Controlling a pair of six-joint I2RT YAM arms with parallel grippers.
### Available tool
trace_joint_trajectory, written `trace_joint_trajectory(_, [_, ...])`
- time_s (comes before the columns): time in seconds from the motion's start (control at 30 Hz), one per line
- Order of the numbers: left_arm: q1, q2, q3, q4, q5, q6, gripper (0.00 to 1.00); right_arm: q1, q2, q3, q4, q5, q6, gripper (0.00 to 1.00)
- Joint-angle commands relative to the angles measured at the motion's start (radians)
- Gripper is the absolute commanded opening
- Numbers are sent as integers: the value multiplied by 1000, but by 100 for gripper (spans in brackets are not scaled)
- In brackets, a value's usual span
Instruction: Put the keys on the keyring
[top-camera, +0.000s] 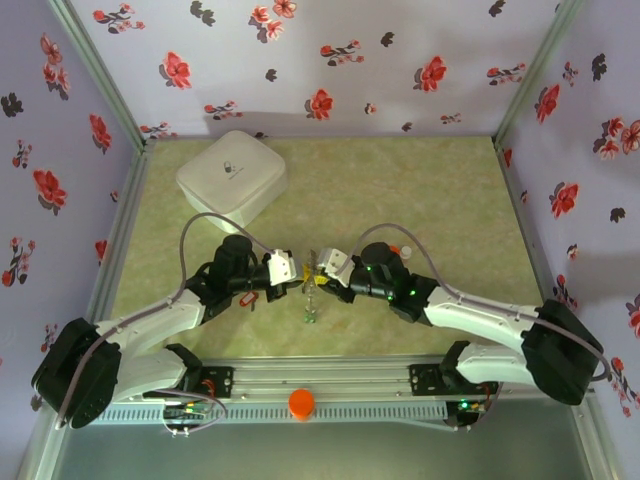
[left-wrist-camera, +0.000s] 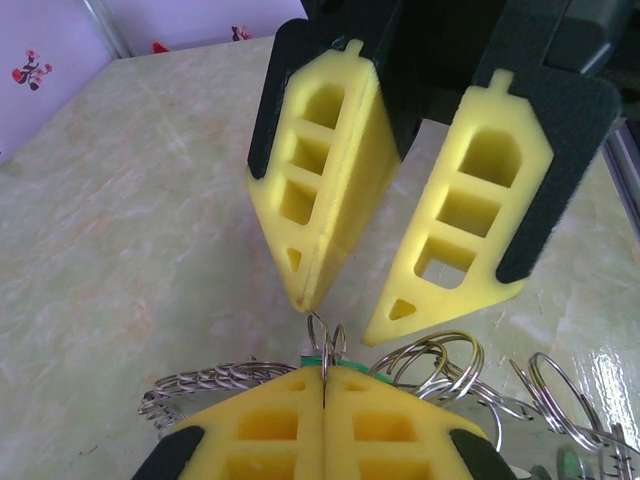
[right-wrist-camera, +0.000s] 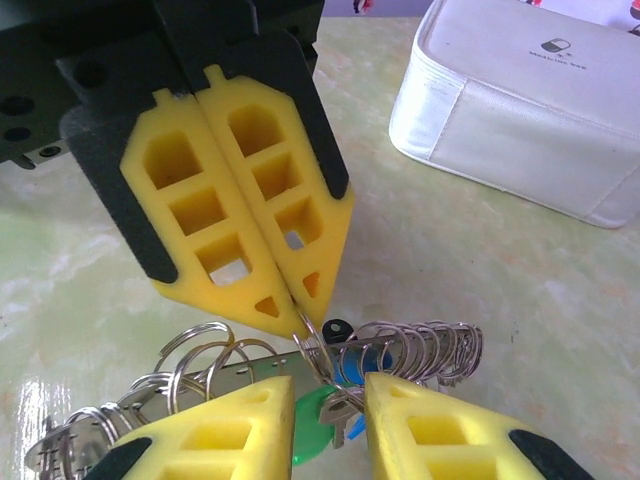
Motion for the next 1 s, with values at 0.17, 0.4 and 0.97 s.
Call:
trace_joint_trajectory(0.17, [-7, -21, -3, 34, 51, 19, 0, -38, 38, 26, 89, -160, 36, 17])
trace_joint_trajectory(0.4, [-6, -21, 0, 31, 62, 18, 0, -44, 63, 27, 104, -216, 38, 6])
trace_joint_trajectory(0.97, [-6, -42, 136, -377, -28, 155, 32, -23, 39, 195, -330, -90, -103, 0])
